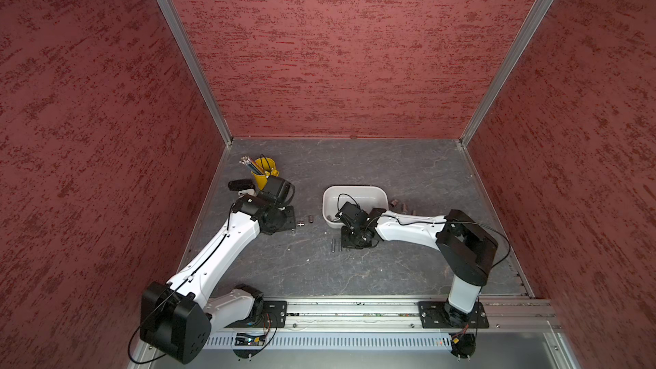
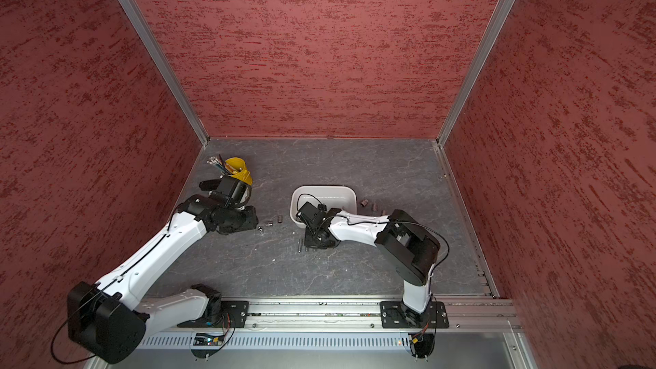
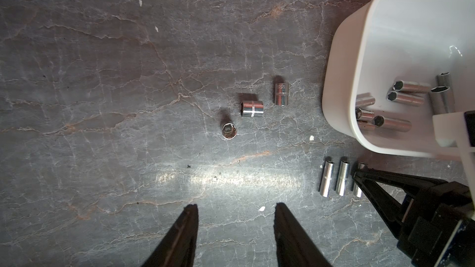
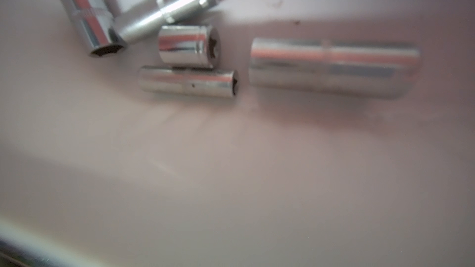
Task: Take out the socket from the storage box
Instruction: Place the socket head at the center of the board.
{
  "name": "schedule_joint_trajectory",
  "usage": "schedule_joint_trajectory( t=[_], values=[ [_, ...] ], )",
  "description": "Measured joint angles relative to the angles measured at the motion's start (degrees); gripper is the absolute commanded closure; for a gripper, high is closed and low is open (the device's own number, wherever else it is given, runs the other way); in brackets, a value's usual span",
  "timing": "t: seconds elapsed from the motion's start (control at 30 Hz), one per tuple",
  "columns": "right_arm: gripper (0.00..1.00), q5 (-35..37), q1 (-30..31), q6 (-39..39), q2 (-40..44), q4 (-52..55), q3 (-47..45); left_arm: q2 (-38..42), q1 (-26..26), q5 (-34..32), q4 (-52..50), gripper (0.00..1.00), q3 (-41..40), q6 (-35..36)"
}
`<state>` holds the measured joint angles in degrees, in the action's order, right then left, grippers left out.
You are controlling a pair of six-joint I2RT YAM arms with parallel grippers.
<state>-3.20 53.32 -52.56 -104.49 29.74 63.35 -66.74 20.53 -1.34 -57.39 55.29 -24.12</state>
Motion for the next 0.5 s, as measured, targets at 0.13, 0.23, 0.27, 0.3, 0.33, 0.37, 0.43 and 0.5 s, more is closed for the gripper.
schedule_joint_trajectory(
  t=[0.13, 0.23, 0.27, 0.3, 0.33, 0.37, 0.43, 0.5],
  values=[
    [0.76, 0.0, 0.0, -0.1, 0.0, -0.5, 0.0, 0.0, 0.0, 0.0, 0.0, 0.49, 0.0, 0.0],
    [0.75, 0.0, 0.0, -0.2, 0.0, -0.7, -0.1, 0.0, 0.0, 0.0, 0.0, 0.49, 0.0, 0.0],
    [0.75, 0.0, 0.0, -0.2, 0.0, -0.8, -0.1, 0.0, 0.0, 0.0, 0.0, 0.49, 0.0, 0.0],
    [0.75, 0.0, 0.0, -0.2, 0.0, -0.8, -0.1, 0.0, 0.0, 0.0, 0.0, 0.49, 0.0, 0.0],
    [0.75, 0.0, 0.0, -0.2, 0.0, -0.8, -0.1, 0.0, 0.0, 0.0, 0.0, 0.49, 0.0, 0.0],
    [0.75, 0.0, 0.0, -0.2, 0.0, -0.8, -0.1, 0.0, 0.0, 0.0, 0.0, 0.49, 0.0, 0.0],
    [0.74, 0.0, 0.0, -0.1, 0.0, -0.8, -0.1, 0.0, 0.0, 0.0, 0.0, 0.49, 0.0, 0.0],
    [0.72, 0.0, 0.0, -0.1, 0.0, -0.8, -0.1, 0.0, 0.0, 0.0, 0.0, 0.49, 0.0, 0.0]
  ],
)
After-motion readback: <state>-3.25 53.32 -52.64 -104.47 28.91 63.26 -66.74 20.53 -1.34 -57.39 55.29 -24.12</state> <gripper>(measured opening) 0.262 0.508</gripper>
